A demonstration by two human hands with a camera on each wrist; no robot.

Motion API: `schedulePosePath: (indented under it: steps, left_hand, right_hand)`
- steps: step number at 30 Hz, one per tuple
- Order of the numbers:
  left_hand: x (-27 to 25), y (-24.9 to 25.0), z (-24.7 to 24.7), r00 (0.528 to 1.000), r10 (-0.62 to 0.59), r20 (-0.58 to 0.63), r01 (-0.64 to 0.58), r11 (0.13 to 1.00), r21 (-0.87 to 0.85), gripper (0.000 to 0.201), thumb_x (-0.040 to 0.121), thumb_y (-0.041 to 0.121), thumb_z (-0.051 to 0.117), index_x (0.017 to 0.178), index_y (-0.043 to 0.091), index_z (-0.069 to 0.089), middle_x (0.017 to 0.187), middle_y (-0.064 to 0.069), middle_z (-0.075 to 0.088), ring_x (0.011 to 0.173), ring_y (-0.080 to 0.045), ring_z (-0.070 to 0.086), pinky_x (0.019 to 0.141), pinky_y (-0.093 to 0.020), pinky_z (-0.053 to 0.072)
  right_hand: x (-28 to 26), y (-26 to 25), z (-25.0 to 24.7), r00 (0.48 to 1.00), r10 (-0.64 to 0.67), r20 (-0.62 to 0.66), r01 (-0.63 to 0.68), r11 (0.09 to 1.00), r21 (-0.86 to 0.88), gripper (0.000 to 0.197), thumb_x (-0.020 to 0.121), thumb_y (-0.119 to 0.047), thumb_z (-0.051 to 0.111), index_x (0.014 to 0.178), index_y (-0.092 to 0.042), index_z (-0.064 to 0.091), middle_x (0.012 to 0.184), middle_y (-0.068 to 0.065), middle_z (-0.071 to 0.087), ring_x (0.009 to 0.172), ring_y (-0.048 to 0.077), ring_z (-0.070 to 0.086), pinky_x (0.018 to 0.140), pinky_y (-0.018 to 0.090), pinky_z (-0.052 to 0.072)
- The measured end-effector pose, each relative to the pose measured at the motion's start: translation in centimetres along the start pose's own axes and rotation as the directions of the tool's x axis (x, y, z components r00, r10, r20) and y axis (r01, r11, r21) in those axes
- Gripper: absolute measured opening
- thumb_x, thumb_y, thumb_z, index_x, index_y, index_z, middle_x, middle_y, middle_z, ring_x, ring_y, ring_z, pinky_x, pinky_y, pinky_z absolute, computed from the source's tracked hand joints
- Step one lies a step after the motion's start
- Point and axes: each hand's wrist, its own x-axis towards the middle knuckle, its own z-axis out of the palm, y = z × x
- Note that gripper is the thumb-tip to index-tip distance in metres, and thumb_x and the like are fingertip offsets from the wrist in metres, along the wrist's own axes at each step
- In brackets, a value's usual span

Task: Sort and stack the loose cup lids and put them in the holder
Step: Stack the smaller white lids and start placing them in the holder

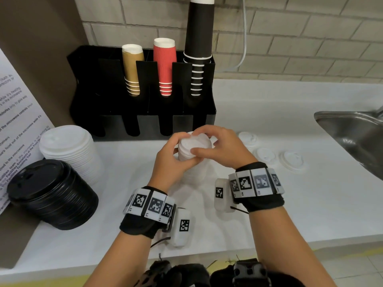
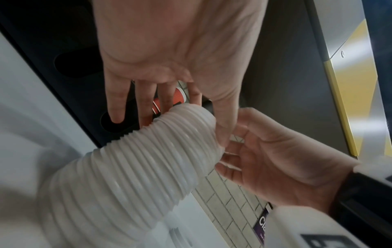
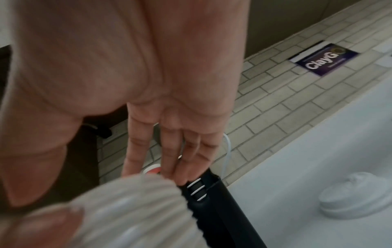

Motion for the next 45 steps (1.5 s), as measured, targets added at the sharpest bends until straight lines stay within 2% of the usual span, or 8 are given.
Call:
schedulePosePath:
  steps: [4, 8, 16, 20, 30, 35, 40, 45]
  left_hand:
    - [0.1, -0.3, 0.0, 1.0, -0.011, -0.003, 0.011, 1.0, 0.012, 0.046, 0.076, 0.021, 0.081, 0.113, 0.028, 0.055, 0.115, 0.024, 0.054, 0.105, -0.002, 0.052, 0.079, -0.006, 0.043]
    - [0.2, -0.1, 0.4, 1.0, -0.017, -0.016, 0.017, 1.0, 0.001, 0.046, 0.075, 0.023, 0.082, 0.113, 0.026, 0.055, 0.114, 0.025, 0.052, 0.105, -0.003, 0.051, 0.085, -0.012, 0.042]
    - [0.4, 0.0, 0.7, 0.999, -0.018, -0.041, 0.018, 1.0, 0.001, 0.046, 0.074, 0.025, 0.083, 0.111, 0.026, 0.055, 0.108, 0.028, 0.052, 0.098, 0.003, 0.05, 0.075, -0.01, 0.04]
    - [0.4, 0.1, 0.7, 0.999, -0.014, -0.046, 0.014, 1.0, 0.0, 0.058, 0.071, 0.022, 0.085, 0.118, 0.028, 0.051, 0.11, 0.028, 0.051, 0.101, 0.005, 0.049, 0.078, -0.007, 0.039]
    - [0.5, -0.2, 0.9, 0.997, -0.052, -0.065, 0.051, 0.999, -0.01, 0.068, 0.066, 0.019, 0.088, 0.125, 0.022, 0.055, 0.114, 0.017, 0.056, 0.109, -0.01, 0.052, 0.08, -0.009, 0.039]
    - [0.6, -0.4, 0.6, 0.997, -0.046, -0.055, 0.045, 0.999, -0.016, 0.068, 0.065, 0.019, 0.089, 0.125, 0.027, 0.055, 0.116, 0.019, 0.058, 0.108, -0.007, 0.054, 0.081, -0.01, 0.04]
    - [0.4, -0.3, 0.4, 0.997, -0.061, -0.047, 0.06, 0.998, -0.021, 0.073, 0.065, 0.023, 0.089, 0.125, 0.035, 0.049, 0.114, 0.026, 0.055, 0.102, 0.01, 0.052, 0.078, -0.012, 0.043]
    - [0.4, -0.3, 0.5, 0.994, -0.086, -0.065, 0.084, 0.996, -0.044, 0.095, 0.064, 0.023, 0.089, 0.142, 0.026, 0.036, 0.115, 0.023, 0.052, 0.107, -0.003, 0.055, 0.08, -0.013, 0.046]
  right_hand:
    - [-1.1, 2.6, -2.5, 0.96, 0.257, -0.113, -0.267, 0.961, -0.077, 0.033, 0.087, -0.037, 0.065, 0.117, -0.025, 0.06, 0.117, -0.007, 0.058, 0.099, 0.008, 0.052, 0.081, 0.018, 0.039]
    - [-3.5, 6.1, -4.5, 0.736, 0.674, -0.069, -0.63, 0.644, -0.434, 0.054, 0.083, -0.039, 0.068, 0.13, -0.02, 0.05, 0.133, 0.011, 0.049, 0.123, 0.032, 0.046, 0.101, 0.04, 0.04]
    - [-5.5, 7.4, -4.5, 0.566, 0.824, -0.002, -0.716, 0.491, -0.496, 0.066, 0.066, -0.021, 0.084, 0.125, -0.019, 0.054, 0.123, 0.009, 0.057, 0.116, 0.03, 0.053, 0.097, 0.04, 0.047]
    - [-5.8, 7.4, -4.6, 0.591, 0.807, 0.0, -0.712, 0.521, -0.471, 0.06, 0.067, -0.018, 0.083, 0.12, -0.02, 0.055, 0.121, 0.008, 0.057, 0.11, 0.029, 0.056, 0.088, 0.037, 0.049]
    - [-2.1, 2.1, -4.0, 0.929, 0.343, -0.139, -0.306, 0.923, 0.232, 0.036, 0.069, -0.028, 0.078, 0.1, -0.028, 0.06, 0.096, -0.009, 0.062, 0.084, 0.011, 0.063, 0.062, 0.019, 0.046]
    - [-0.7, 0.3, -1.5, 0.971, 0.168, -0.173, -0.13, 0.969, 0.21, 0.033, 0.074, -0.022, 0.075, 0.103, -0.029, 0.061, 0.094, -0.013, 0.062, 0.09, 0.004, 0.06, 0.067, 0.003, 0.043]
    - [0.0, -0.3, -0.1, 0.989, 0.051, -0.137, -0.043, 0.997, 0.064, 0.027, 0.075, -0.02, 0.077, 0.098, -0.03, 0.067, 0.115, -0.001, 0.053, 0.104, 0.01, 0.052, 0.09, 0.024, 0.045]
    - [0.3, -0.6, 0.6, 0.999, -0.028, -0.026, 0.027, 1.0, -0.014, 0.027, 0.074, -0.014, 0.076, 0.095, -0.03, 0.071, 0.119, -0.006, 0.045, 0.112, 0.011, 0.046, 0.092, 0.023, 0.038]
